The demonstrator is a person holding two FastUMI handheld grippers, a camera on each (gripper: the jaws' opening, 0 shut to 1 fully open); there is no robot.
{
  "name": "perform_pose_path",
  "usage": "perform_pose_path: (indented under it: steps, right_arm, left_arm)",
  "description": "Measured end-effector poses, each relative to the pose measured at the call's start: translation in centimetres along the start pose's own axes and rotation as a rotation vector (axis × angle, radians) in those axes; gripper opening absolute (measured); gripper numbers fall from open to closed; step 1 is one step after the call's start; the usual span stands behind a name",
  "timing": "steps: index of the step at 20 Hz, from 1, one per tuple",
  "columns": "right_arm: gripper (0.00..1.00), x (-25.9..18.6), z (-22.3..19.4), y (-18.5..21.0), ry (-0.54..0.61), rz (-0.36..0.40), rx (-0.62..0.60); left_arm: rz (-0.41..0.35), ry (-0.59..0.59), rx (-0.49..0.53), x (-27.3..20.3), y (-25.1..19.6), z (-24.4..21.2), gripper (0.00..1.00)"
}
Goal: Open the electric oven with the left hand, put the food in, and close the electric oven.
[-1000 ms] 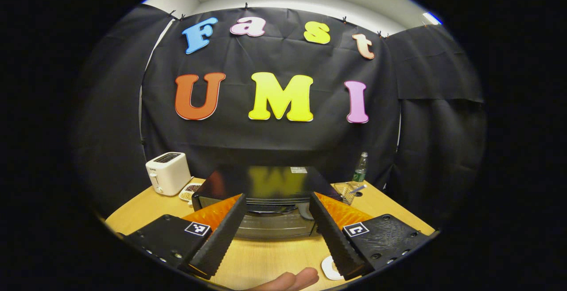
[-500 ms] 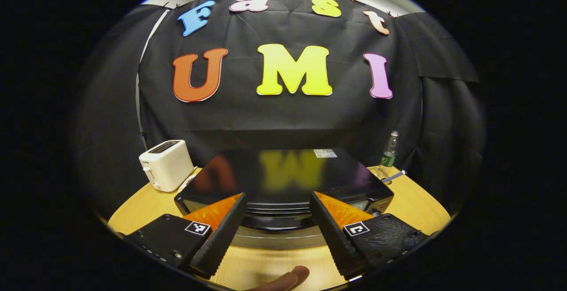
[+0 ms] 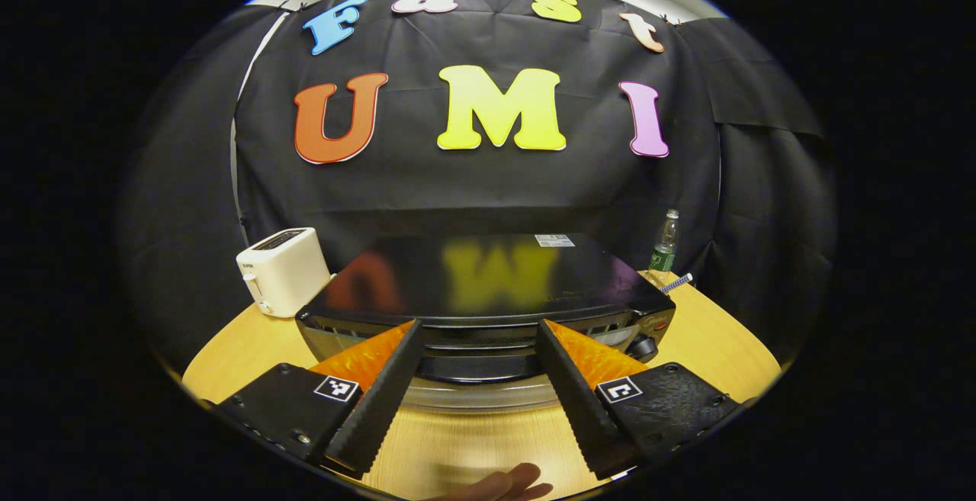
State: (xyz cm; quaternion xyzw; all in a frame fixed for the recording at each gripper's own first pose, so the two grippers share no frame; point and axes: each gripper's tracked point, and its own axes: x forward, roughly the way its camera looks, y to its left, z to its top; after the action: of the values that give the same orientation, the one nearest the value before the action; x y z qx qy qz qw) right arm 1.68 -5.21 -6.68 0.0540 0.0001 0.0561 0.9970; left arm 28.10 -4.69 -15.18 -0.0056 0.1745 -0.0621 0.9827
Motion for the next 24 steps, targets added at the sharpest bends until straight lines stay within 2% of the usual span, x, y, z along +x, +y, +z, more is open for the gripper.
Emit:
perform_pose_path:
  steps: [11,20,24]
  right_arm:
    - [0.96,0.0,-0.4,0.9,0.005,-0.001,-0.005]
    - [0.96,-0.1,-0.8,1.1,0.016,0.009,-0.008]
    - [0.96,0.3,-1.7,2.0,0.05,0.042,0.018]
  left_arm:
    - [0.022,0.026,-0.006,-6.3,-0.6,-6.0,0.98]
    - [0.021,0.016,-0.035,-8.5,-0.9,-11.3,0.98]
    - [0.022,0.048,-0.051,-8.7,-0.9,-13.5,0.97]
